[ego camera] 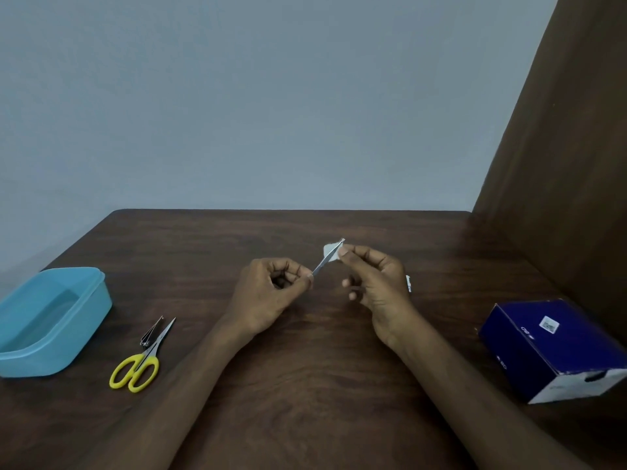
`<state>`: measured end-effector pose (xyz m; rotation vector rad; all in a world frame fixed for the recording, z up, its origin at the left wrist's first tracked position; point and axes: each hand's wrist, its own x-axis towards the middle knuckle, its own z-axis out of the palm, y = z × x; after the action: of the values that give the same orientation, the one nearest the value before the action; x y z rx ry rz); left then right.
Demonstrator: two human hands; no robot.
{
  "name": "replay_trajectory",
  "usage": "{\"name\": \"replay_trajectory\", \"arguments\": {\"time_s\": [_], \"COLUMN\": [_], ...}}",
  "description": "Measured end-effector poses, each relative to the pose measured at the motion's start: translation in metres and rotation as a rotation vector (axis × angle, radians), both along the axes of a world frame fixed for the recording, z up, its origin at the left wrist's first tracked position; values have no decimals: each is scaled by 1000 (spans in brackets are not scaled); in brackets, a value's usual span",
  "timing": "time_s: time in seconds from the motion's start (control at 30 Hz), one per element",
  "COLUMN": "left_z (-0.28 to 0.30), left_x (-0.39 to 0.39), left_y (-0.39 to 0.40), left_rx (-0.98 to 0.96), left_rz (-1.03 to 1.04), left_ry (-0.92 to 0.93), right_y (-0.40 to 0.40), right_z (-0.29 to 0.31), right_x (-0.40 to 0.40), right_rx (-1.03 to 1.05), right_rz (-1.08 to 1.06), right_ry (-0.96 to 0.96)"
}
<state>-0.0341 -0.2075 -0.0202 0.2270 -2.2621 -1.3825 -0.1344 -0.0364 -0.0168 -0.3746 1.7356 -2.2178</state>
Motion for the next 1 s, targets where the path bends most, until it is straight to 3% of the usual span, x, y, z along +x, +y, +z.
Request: {"name": "replay_trajectory", "arguments": {"time_s": [0.17, 0.3, 0.43, 0.67, 0.87, 1.0], "left_z": [1, 1, 0, -2, 0, 0], "left_x": [-1, -1, 1, -2, -2, -1], "left_y": [0, 0, -2, -1, 4, 1], "left_rx": [-17, -25, -12, -24, -22, -25], "left_rz": [-7, -21, -22, -38, -28, -23], "left_ry": [7, 1, 16, 19, 15, 12], "right_y": [1, 2, 2, 6, 14, 13], "right_z": [-1, 0, -4, -4, 2, 2], "right_x": [2, -2, 0, 0, -19, -17], "right_rx": [68, 60, 229, 233, 15, 1], "right_rz": [56, -38, 79, 85, -260, -210], "right_ry": [73, 116, 243, 266, 155, 234]}}
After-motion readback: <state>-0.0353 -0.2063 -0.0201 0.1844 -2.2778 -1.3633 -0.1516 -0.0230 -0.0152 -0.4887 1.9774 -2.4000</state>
